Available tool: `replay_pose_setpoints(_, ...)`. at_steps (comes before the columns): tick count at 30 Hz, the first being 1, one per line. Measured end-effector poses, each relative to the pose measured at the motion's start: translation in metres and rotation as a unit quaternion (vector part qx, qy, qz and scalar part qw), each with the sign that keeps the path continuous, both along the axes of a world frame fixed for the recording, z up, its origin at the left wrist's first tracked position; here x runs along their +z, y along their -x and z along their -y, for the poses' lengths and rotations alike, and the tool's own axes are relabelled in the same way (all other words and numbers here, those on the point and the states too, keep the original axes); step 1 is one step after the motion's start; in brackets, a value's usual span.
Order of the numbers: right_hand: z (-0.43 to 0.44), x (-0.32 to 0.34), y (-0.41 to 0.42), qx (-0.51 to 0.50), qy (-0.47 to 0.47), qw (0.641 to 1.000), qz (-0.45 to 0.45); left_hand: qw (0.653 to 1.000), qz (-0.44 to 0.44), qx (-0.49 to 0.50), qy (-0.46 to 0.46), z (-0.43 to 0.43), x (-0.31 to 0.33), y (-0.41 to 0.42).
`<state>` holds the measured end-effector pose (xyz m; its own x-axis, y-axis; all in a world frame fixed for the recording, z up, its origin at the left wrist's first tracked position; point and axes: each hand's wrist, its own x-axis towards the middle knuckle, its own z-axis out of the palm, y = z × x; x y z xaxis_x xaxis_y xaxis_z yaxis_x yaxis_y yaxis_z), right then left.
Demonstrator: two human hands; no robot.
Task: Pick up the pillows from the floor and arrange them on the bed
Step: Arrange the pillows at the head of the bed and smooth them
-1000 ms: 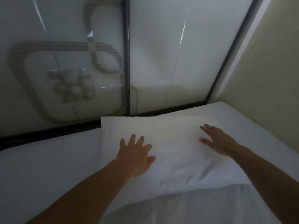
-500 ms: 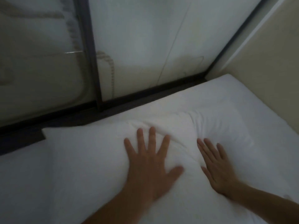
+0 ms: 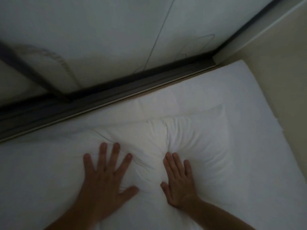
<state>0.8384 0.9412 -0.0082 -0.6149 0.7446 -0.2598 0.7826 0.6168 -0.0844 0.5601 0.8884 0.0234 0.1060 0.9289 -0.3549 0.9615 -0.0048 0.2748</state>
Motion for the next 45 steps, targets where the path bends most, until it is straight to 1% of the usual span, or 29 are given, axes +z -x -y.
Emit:
replay_pose_setpoints(5, -0.003, -0.010, -0.003, 0.022, -0.001, 0.995, -0.093, 1.000, 0.003, 0.014, -0.017, 0.004, 0.006, 0.001)
replay_pose_setpoints(8, -0.003, -0.007, -0.001, 0.022, -0.040, 0.991, -0.126, 0.997, -0.046, 0.054, -0.026, 0.014, 0.023, -0.003)
replay_pose_setpoints(10, 0.001, 0.004, 0.000, 0.019, -0.070, 0.985, -0.157, 0.991, -0.070, 0.098, -0.055, 0.032, 0.030, -0.009)
replay_pose_setpoints(11, 0.002, 0.010, -0.001, 0.019, -0.083, 0.983, -0.165, 0.988, -0.079, 0.119, -0.054, 0.043, 0.034, -0.015)
replay_pose_setpoints(13, 0.008, 0.017, -0.005, 0.007, -0.116, 0.978, -0.173, 0.986, -0.088, 0.136, -0.024, 0.064, 0.049, -0.025)
replay_pose_setpoints(15, 0.009, 0.022, -0.008, -0.007, -0.152, 0.970, -0.187, 0.986, -0.070, 0.152, 0.008, 0.080, 0.058, -0.030)
replay_pose_setpoints(17, 0.006, 0.026, -0.008, -0.018, -0.181, 0.965, -0.187, 0.985, -0.077, 0.149, 0.028, 0.094, 0.065, -0.037)
replay_pose_setpoints(19, 0.005, 0.031, -0.004, -0.024, -0.192, 0.966, -0.170, 0.983, -0.094, 0.156, 0.026, 0.105, 0.066, -0.044)
replay_pose_setpoints(21, 0.004, 0.043, 0.000, -0.024, -0.178, 0.973, -0.142, 0.975, -0.106, 0.193, 0.026, 0.111, 0.065, -0.052)
replay_pose_setpoints(23, 0.002, 0.060, 0.006, -0.048, -0.150, 0.980, -0.124, 0.972, -0.104, 0.209, -0.002, 0.116, 0.069, -0.061)
replay_pose_setpoints(24, 0.003, 0.064, 0.006, -0.060, -0.142, 0.981, -0.116, 0.971, -0.093, 0.217, -0.035, 0.120, 0.074, -0.067)
replay_pose_setpoints(25, 0.006, 0.068, 0.005, -0.064, -0.144, 0.981, -0.117, 0.966, -0.085, 0.219, -0.109, 0.124, 0.075, -0.070)
replay_pose_setpoints(26, 0.009, 0.072, 0.003, -0.065, -0.148, 0.979, -0.124, 0.960, -0.092, 0.200, -0.173, 0.129, 0.073, -0.072)
replay_pose_setpoints(27, 0.012, 0.076, -0.001, -0.066, -0.152, 0.978, -0.129, 0.954, -0.112, 0.183, -0.210, 0.137, 0.072, -0.075)
replay_pose_setpoints(29, 0.014, 0.088, -0.009, -0.060, -0.165, 0.975, -0.138, 0.949, -0.113, 0.156, -0.251, 0.152, 0.068, -0.082)
replay_pose_setpoints(32, 0.008, 0.118, -0.022, -0.054, -0.189, 0.968, -0.158, 0.919, -0.110, 0.161, -0.343, 0.147, 0.089, -0.085)
replay_pose_setpoints(34, -0.003, 0.140, -0.031, -0.057, -0.198, 0.963, -0.173, 0.901, -0.109, 0.181, -0.379, 0.136, 0.110, -0.091)
replay_pose_setpoints(36, -0.018, 0.161, -0.042, -0.058, -0.204, 0.960, -0.183, 0.895, -0.092, 0.206, -0.384, 0.121, 0.129, -0.101)
replay_pose_setpoints(37, -0.027, 0.170, -0.049, -0.053, -0.212, 0.958, -0.185, 0.899, -0.088, 0.211, -0.374, 0.115, 0.136, -0.108)
replay_pose_setpoints(41, -0.067, 0.204, -0.090, -0.045, -0.252, 0.950, -0.179, 0.900, -0.071, 0.181, -0.390, 0.086, 0.164, -0.145)
replay_pose_setpoints(43, -0.092, 0.216, -0.112, -0.052, -0.281, 0.940, -0.189, 0.914, -0.069, 0.161, -0.366, 0.071, 0.177, -0.167)
replay_pose_setpoints(45, -0.113, 0.220, -0.137, -0.063, -0.317, 0.928, -0.189, 0.924, -0.086, 0.152, -0.341, 0.049, 0.187, -0.189)
